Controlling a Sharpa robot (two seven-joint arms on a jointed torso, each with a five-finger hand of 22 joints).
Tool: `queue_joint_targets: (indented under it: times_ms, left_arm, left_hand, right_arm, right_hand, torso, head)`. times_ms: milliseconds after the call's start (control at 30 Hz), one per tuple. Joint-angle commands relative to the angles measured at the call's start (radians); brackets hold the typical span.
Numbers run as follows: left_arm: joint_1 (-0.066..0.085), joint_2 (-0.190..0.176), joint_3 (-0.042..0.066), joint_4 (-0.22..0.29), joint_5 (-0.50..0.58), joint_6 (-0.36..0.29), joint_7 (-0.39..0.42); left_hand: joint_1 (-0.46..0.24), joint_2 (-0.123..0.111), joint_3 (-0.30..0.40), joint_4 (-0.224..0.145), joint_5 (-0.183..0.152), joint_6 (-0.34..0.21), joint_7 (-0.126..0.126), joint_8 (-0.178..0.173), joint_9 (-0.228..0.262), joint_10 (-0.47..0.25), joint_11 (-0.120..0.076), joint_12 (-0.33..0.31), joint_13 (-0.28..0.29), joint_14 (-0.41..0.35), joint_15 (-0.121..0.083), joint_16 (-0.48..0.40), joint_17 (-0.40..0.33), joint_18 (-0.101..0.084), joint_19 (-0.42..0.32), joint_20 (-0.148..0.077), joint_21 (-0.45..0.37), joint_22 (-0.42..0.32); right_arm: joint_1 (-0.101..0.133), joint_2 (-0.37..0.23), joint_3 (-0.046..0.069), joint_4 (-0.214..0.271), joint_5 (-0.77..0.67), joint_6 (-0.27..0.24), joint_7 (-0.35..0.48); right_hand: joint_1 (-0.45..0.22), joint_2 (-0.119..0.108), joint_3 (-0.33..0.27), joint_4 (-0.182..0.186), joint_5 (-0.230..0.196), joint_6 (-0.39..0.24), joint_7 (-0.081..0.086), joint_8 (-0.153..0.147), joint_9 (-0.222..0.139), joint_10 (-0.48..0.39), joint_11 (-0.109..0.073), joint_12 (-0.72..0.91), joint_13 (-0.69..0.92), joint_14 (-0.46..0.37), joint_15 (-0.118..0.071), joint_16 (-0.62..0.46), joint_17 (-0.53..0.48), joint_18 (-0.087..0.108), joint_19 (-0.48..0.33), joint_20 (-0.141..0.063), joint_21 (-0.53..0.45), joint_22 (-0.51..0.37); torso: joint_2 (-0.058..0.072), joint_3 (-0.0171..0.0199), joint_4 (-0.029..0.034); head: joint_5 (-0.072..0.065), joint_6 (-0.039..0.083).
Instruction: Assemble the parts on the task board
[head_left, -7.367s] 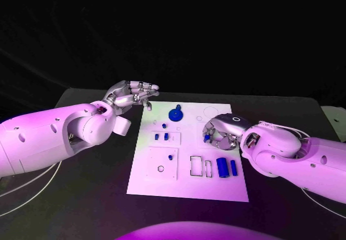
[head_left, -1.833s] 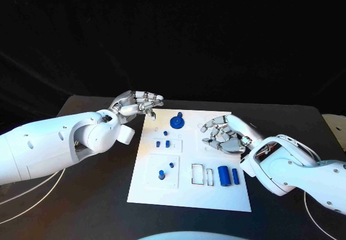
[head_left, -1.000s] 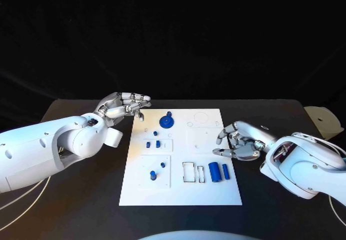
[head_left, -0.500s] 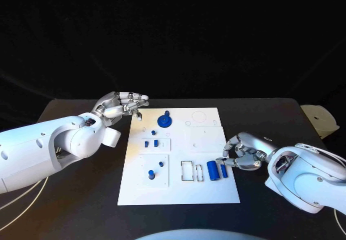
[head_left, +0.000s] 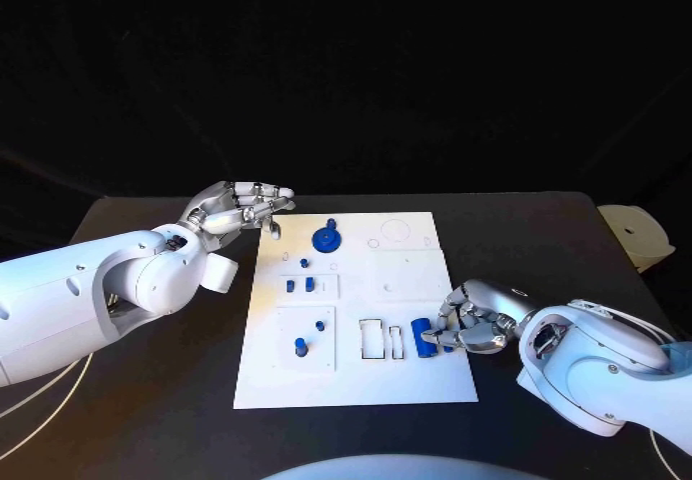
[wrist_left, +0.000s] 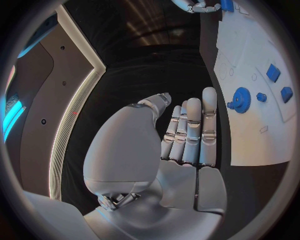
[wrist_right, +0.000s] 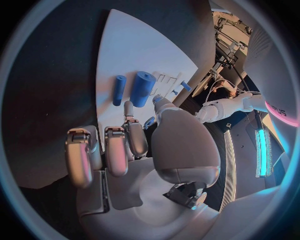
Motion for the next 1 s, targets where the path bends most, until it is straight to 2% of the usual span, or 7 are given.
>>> queue_joint_targets:
  times_ms: [33,233,633,833,1000]
  left_arm:
    - [0.000,0.001,0.001,0.004,0.001,0.009,0.009]
    - [0.000,0.000,0.001,0.004,0.001,0.011,0.009]
    - [0.000,-0.001,0.000,0.005,0.001,0.012,0.008]
    - [0.000,-0.002,0.000,0.007,0.001,0.015,0.007]
    - [0.000,-0.002,0.000,0.009,0.002,0.019,0.006]
  left_hand:
    - [-0.009,-0.003,0.000,-0.004,-0.006,-0.003,-0.002,0.006,0.002,-0.004,-0.002,0.003,0.002,-0.007,0.001,-0.006,-0.002,0.015,0.001,0.007,-0.005,-0.001]
    - [-0.009,-0.003,0.000,-0.004,-0.006,-0.003,-0.002,0.006,0.002,-0.004,-0.002,0.003,0.002,-0.007,0.001,-0.006,-0.002,0.015,0.001,0.007,-0.005,-0.001]
    - [-0.012,-0.003,-0.001,-0.003,-0.006,-0.002,-0.002,0.008,0.002,-0.005,-0.002,0.005,0.002,-0.007,0.001,-0.006,-0.002,0.015,0.002,0.007,-0.005,-0.002]
    - [-0.012,-0.003,-0.001,-0.003,-0.006,-0.002,-0.002,0.008,0.002,-0.005,-0.002,0.005,0.002,-0.007,0.001,-0.006,-0.002,0.015,0.002,0.007,-0.005,-0.002]
    - [-0.013,-0.003,-0.001,-0.002,-0.006,-0.002,-0.003,0.008,0.002,-0.005,-0.002,0.007,0.002,-0.007,0.001,-0.006,-0.002,0.015,0.002,0.007,-0.006,-0.002]
  right_arm:
    - [-0.012,0.013,-0.001,-0.007,-0.023,0.002,-0.018]
    - [-0.029,0.037,-0.001,-0.022,-0.039,0.001,-0.018]
    - [-0.037,0.060,-0.001,-0.037,-0.051,0.002,-0.019]
    - [-0.038,0.070,0.000,-0.054,-0.045,-0.003,-0.021]
    - [-0.040,0.080,0.000,-0.063,-0.040,-0.006,-0.021]
  right_hand:
    - [0.012,0.004,-0.009,0.000,-0.006,-0.001,-0.004,0.001,0.003,0.001,0.000,-0.005,0.058,0.081,-0.007,0.005,0.135,-0.020,0.102,-0.005,0.006,0.260]
    - [0.021,0.003,-0.014,-0.001,-0.009,-0.002,-0.004,0.000,0.005,0.001,0.000,-0.004,0.060,0.081,-0.007,0.006,0.135,-0.020,0.102,-0.005,0.005,0.260]
    - [0.035,0.006,-0.019,-0.001,-0.008,-0.001,-0.004,0.001,0.007,0.001,0.000,-0.001,0.063,0.081,-0.007,0.007,0.137,-0.020,0.103,-0.005,0.008,0.261]
    - [0.061,0.027,-0.021,-0.001,0.022,0.002,-0.005,0.000,0.013,0.004,-0.001,0.006,0.071,0.082,-0.007,0.009,0.139,-0.021,0.104,-0.005,0.013,0.262]
    - [0.129,0.041,-0.007,-0.007,0.057,0.007,-0.006,-0.004,0.016,0.007,-0.003,0.010,0.078,0.082,-0.009,0.012,0.144,-0.022,0.105,-0.007,0.016,0.263]
  torso:
    - [0.000,0.0013,0.0009]
    - [0.000,0.0018,0.0010]
    - [0.000,0.0008,0.0010]
    - [0.000,0.0001,0.0012]
    - [-0.001,0.0007,0.0015]
  head:
    - [-0.003,-0.004]
    - [-0.002,-0.008]
    - [0.001,-0.010]
    - [0.002,-0.011]
    - [0.002,-0.013]
